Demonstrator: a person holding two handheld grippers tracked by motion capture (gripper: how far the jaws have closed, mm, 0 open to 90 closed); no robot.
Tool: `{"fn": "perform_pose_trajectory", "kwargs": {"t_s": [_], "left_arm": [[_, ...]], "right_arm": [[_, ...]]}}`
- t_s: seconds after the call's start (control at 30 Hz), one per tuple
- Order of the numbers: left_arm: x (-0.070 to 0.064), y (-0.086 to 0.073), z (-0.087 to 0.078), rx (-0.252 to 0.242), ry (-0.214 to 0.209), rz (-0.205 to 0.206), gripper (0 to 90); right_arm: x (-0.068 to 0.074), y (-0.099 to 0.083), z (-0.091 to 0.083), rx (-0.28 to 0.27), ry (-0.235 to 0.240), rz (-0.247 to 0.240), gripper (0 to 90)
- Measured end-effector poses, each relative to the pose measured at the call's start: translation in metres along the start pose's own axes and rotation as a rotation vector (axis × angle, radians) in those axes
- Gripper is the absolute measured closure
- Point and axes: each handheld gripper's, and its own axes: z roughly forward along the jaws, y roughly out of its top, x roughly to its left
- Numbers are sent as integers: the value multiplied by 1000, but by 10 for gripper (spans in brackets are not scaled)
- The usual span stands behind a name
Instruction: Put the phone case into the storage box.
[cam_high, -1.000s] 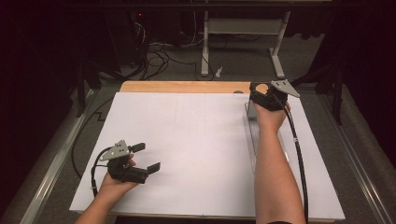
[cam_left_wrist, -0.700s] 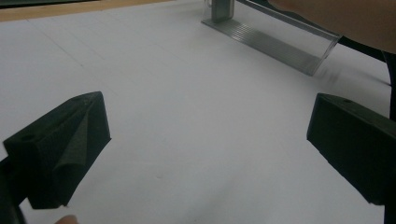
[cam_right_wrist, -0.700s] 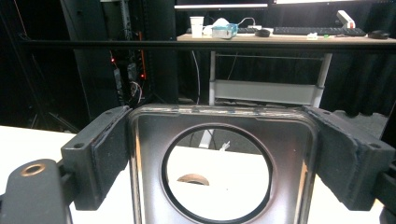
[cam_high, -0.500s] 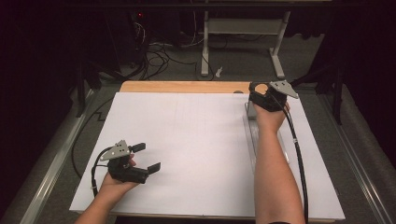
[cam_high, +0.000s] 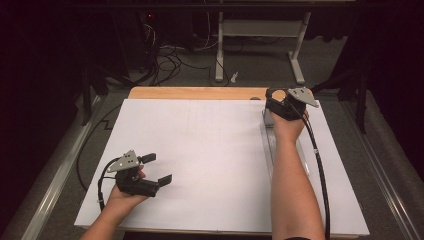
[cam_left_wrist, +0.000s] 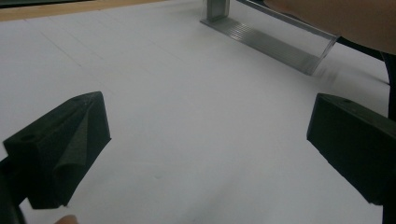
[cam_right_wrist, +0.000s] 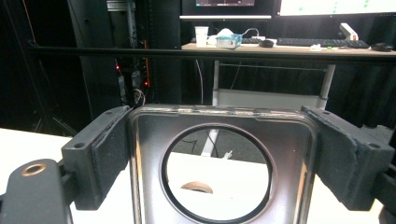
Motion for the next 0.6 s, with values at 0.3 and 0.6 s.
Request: {"fn": "perform_pose_trajectory", "kwargs": {"t_s": [0.3, 0.6], "left_arm": [[0, 0, 0, 2, 0, 1, 7], [0, 0, 1, 4, 0, 0, 7]], "right_arm": [[0, 0, 0, 28, -10, 12, 100], [-2, 2, 0, 33, -28, 21, 36]]}}
